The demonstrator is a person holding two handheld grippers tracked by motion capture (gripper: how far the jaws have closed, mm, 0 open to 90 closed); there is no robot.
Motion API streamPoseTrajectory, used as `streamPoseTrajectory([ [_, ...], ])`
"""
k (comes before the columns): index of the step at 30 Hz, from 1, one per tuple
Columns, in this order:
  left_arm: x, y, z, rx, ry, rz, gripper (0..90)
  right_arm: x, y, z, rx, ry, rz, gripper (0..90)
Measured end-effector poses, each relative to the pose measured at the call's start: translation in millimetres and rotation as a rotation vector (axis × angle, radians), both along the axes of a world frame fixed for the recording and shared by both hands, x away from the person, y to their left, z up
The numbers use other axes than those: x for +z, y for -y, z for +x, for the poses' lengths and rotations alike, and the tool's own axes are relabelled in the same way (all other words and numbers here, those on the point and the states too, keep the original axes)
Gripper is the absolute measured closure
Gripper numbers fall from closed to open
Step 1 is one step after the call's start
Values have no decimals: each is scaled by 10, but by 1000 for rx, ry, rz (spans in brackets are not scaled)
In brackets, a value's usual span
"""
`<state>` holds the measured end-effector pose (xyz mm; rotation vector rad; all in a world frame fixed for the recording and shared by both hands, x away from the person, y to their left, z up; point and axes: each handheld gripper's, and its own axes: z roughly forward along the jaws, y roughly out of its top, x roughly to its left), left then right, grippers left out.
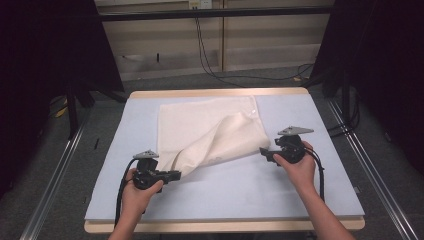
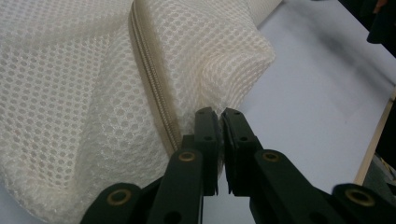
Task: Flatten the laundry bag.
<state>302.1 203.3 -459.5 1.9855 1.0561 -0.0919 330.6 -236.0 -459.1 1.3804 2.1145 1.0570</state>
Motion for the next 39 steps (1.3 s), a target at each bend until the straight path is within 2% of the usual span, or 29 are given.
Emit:
streamPoseTrajectory([
  [2,-8,-5,4,-3,-5,-3,852,26,-28,90,1,3,-5,285],
  [5,-23,-6,7,-9,-10,-1,852,32,-68,224,-7,2,15,286],
  [8,-23,-17,-2,-4,-18,-15,852,7,-104,350,-11,-13,26,285],
  [11,-19,-33,-8,-15,-15,-11,852,-2,-145,442,6,-18,66,311],
  [14,-34,-38,-15,-4,-20,-15,852,-14,-176,487,26,-39,105,407],
  [17,-37,-44,-27,-3,-22,-12,852,-40,-178,476,45,-59,112,611],
  [18,-37,-46,-31,1,-26,-12,852,-42,-164,460,62,-60,126,677],
  [20,-45,-61,-33,6,-35,-14,852,-23,-108,397,89,-33,146,809],
  [21,-49,-65,-32,8,-37,-11,852,-10,-84,354,103,-18,171,821],
  [22,-57,-68,-32,13,-42,-10,852,-1,-67,315,114,-4,173,831],
  [25,-65,-65,-39,18,-52,4,852,2,-27,122,191,27,99,844],
  [28,-70,-80,-50,27,-58,9,853,-47,30,-67,232,38,86,855],
  [32,-63,-118,-67,43,-71,0,854,-138,95,-255,267,53,58,855],
  [33,-61,-130,-68,40,-71,11,855,-159,99,-293,274,53,48,856],
  [39,-92,-234,-111,65,-99,4,858,-230,136,-408,296,57,26,860],
])
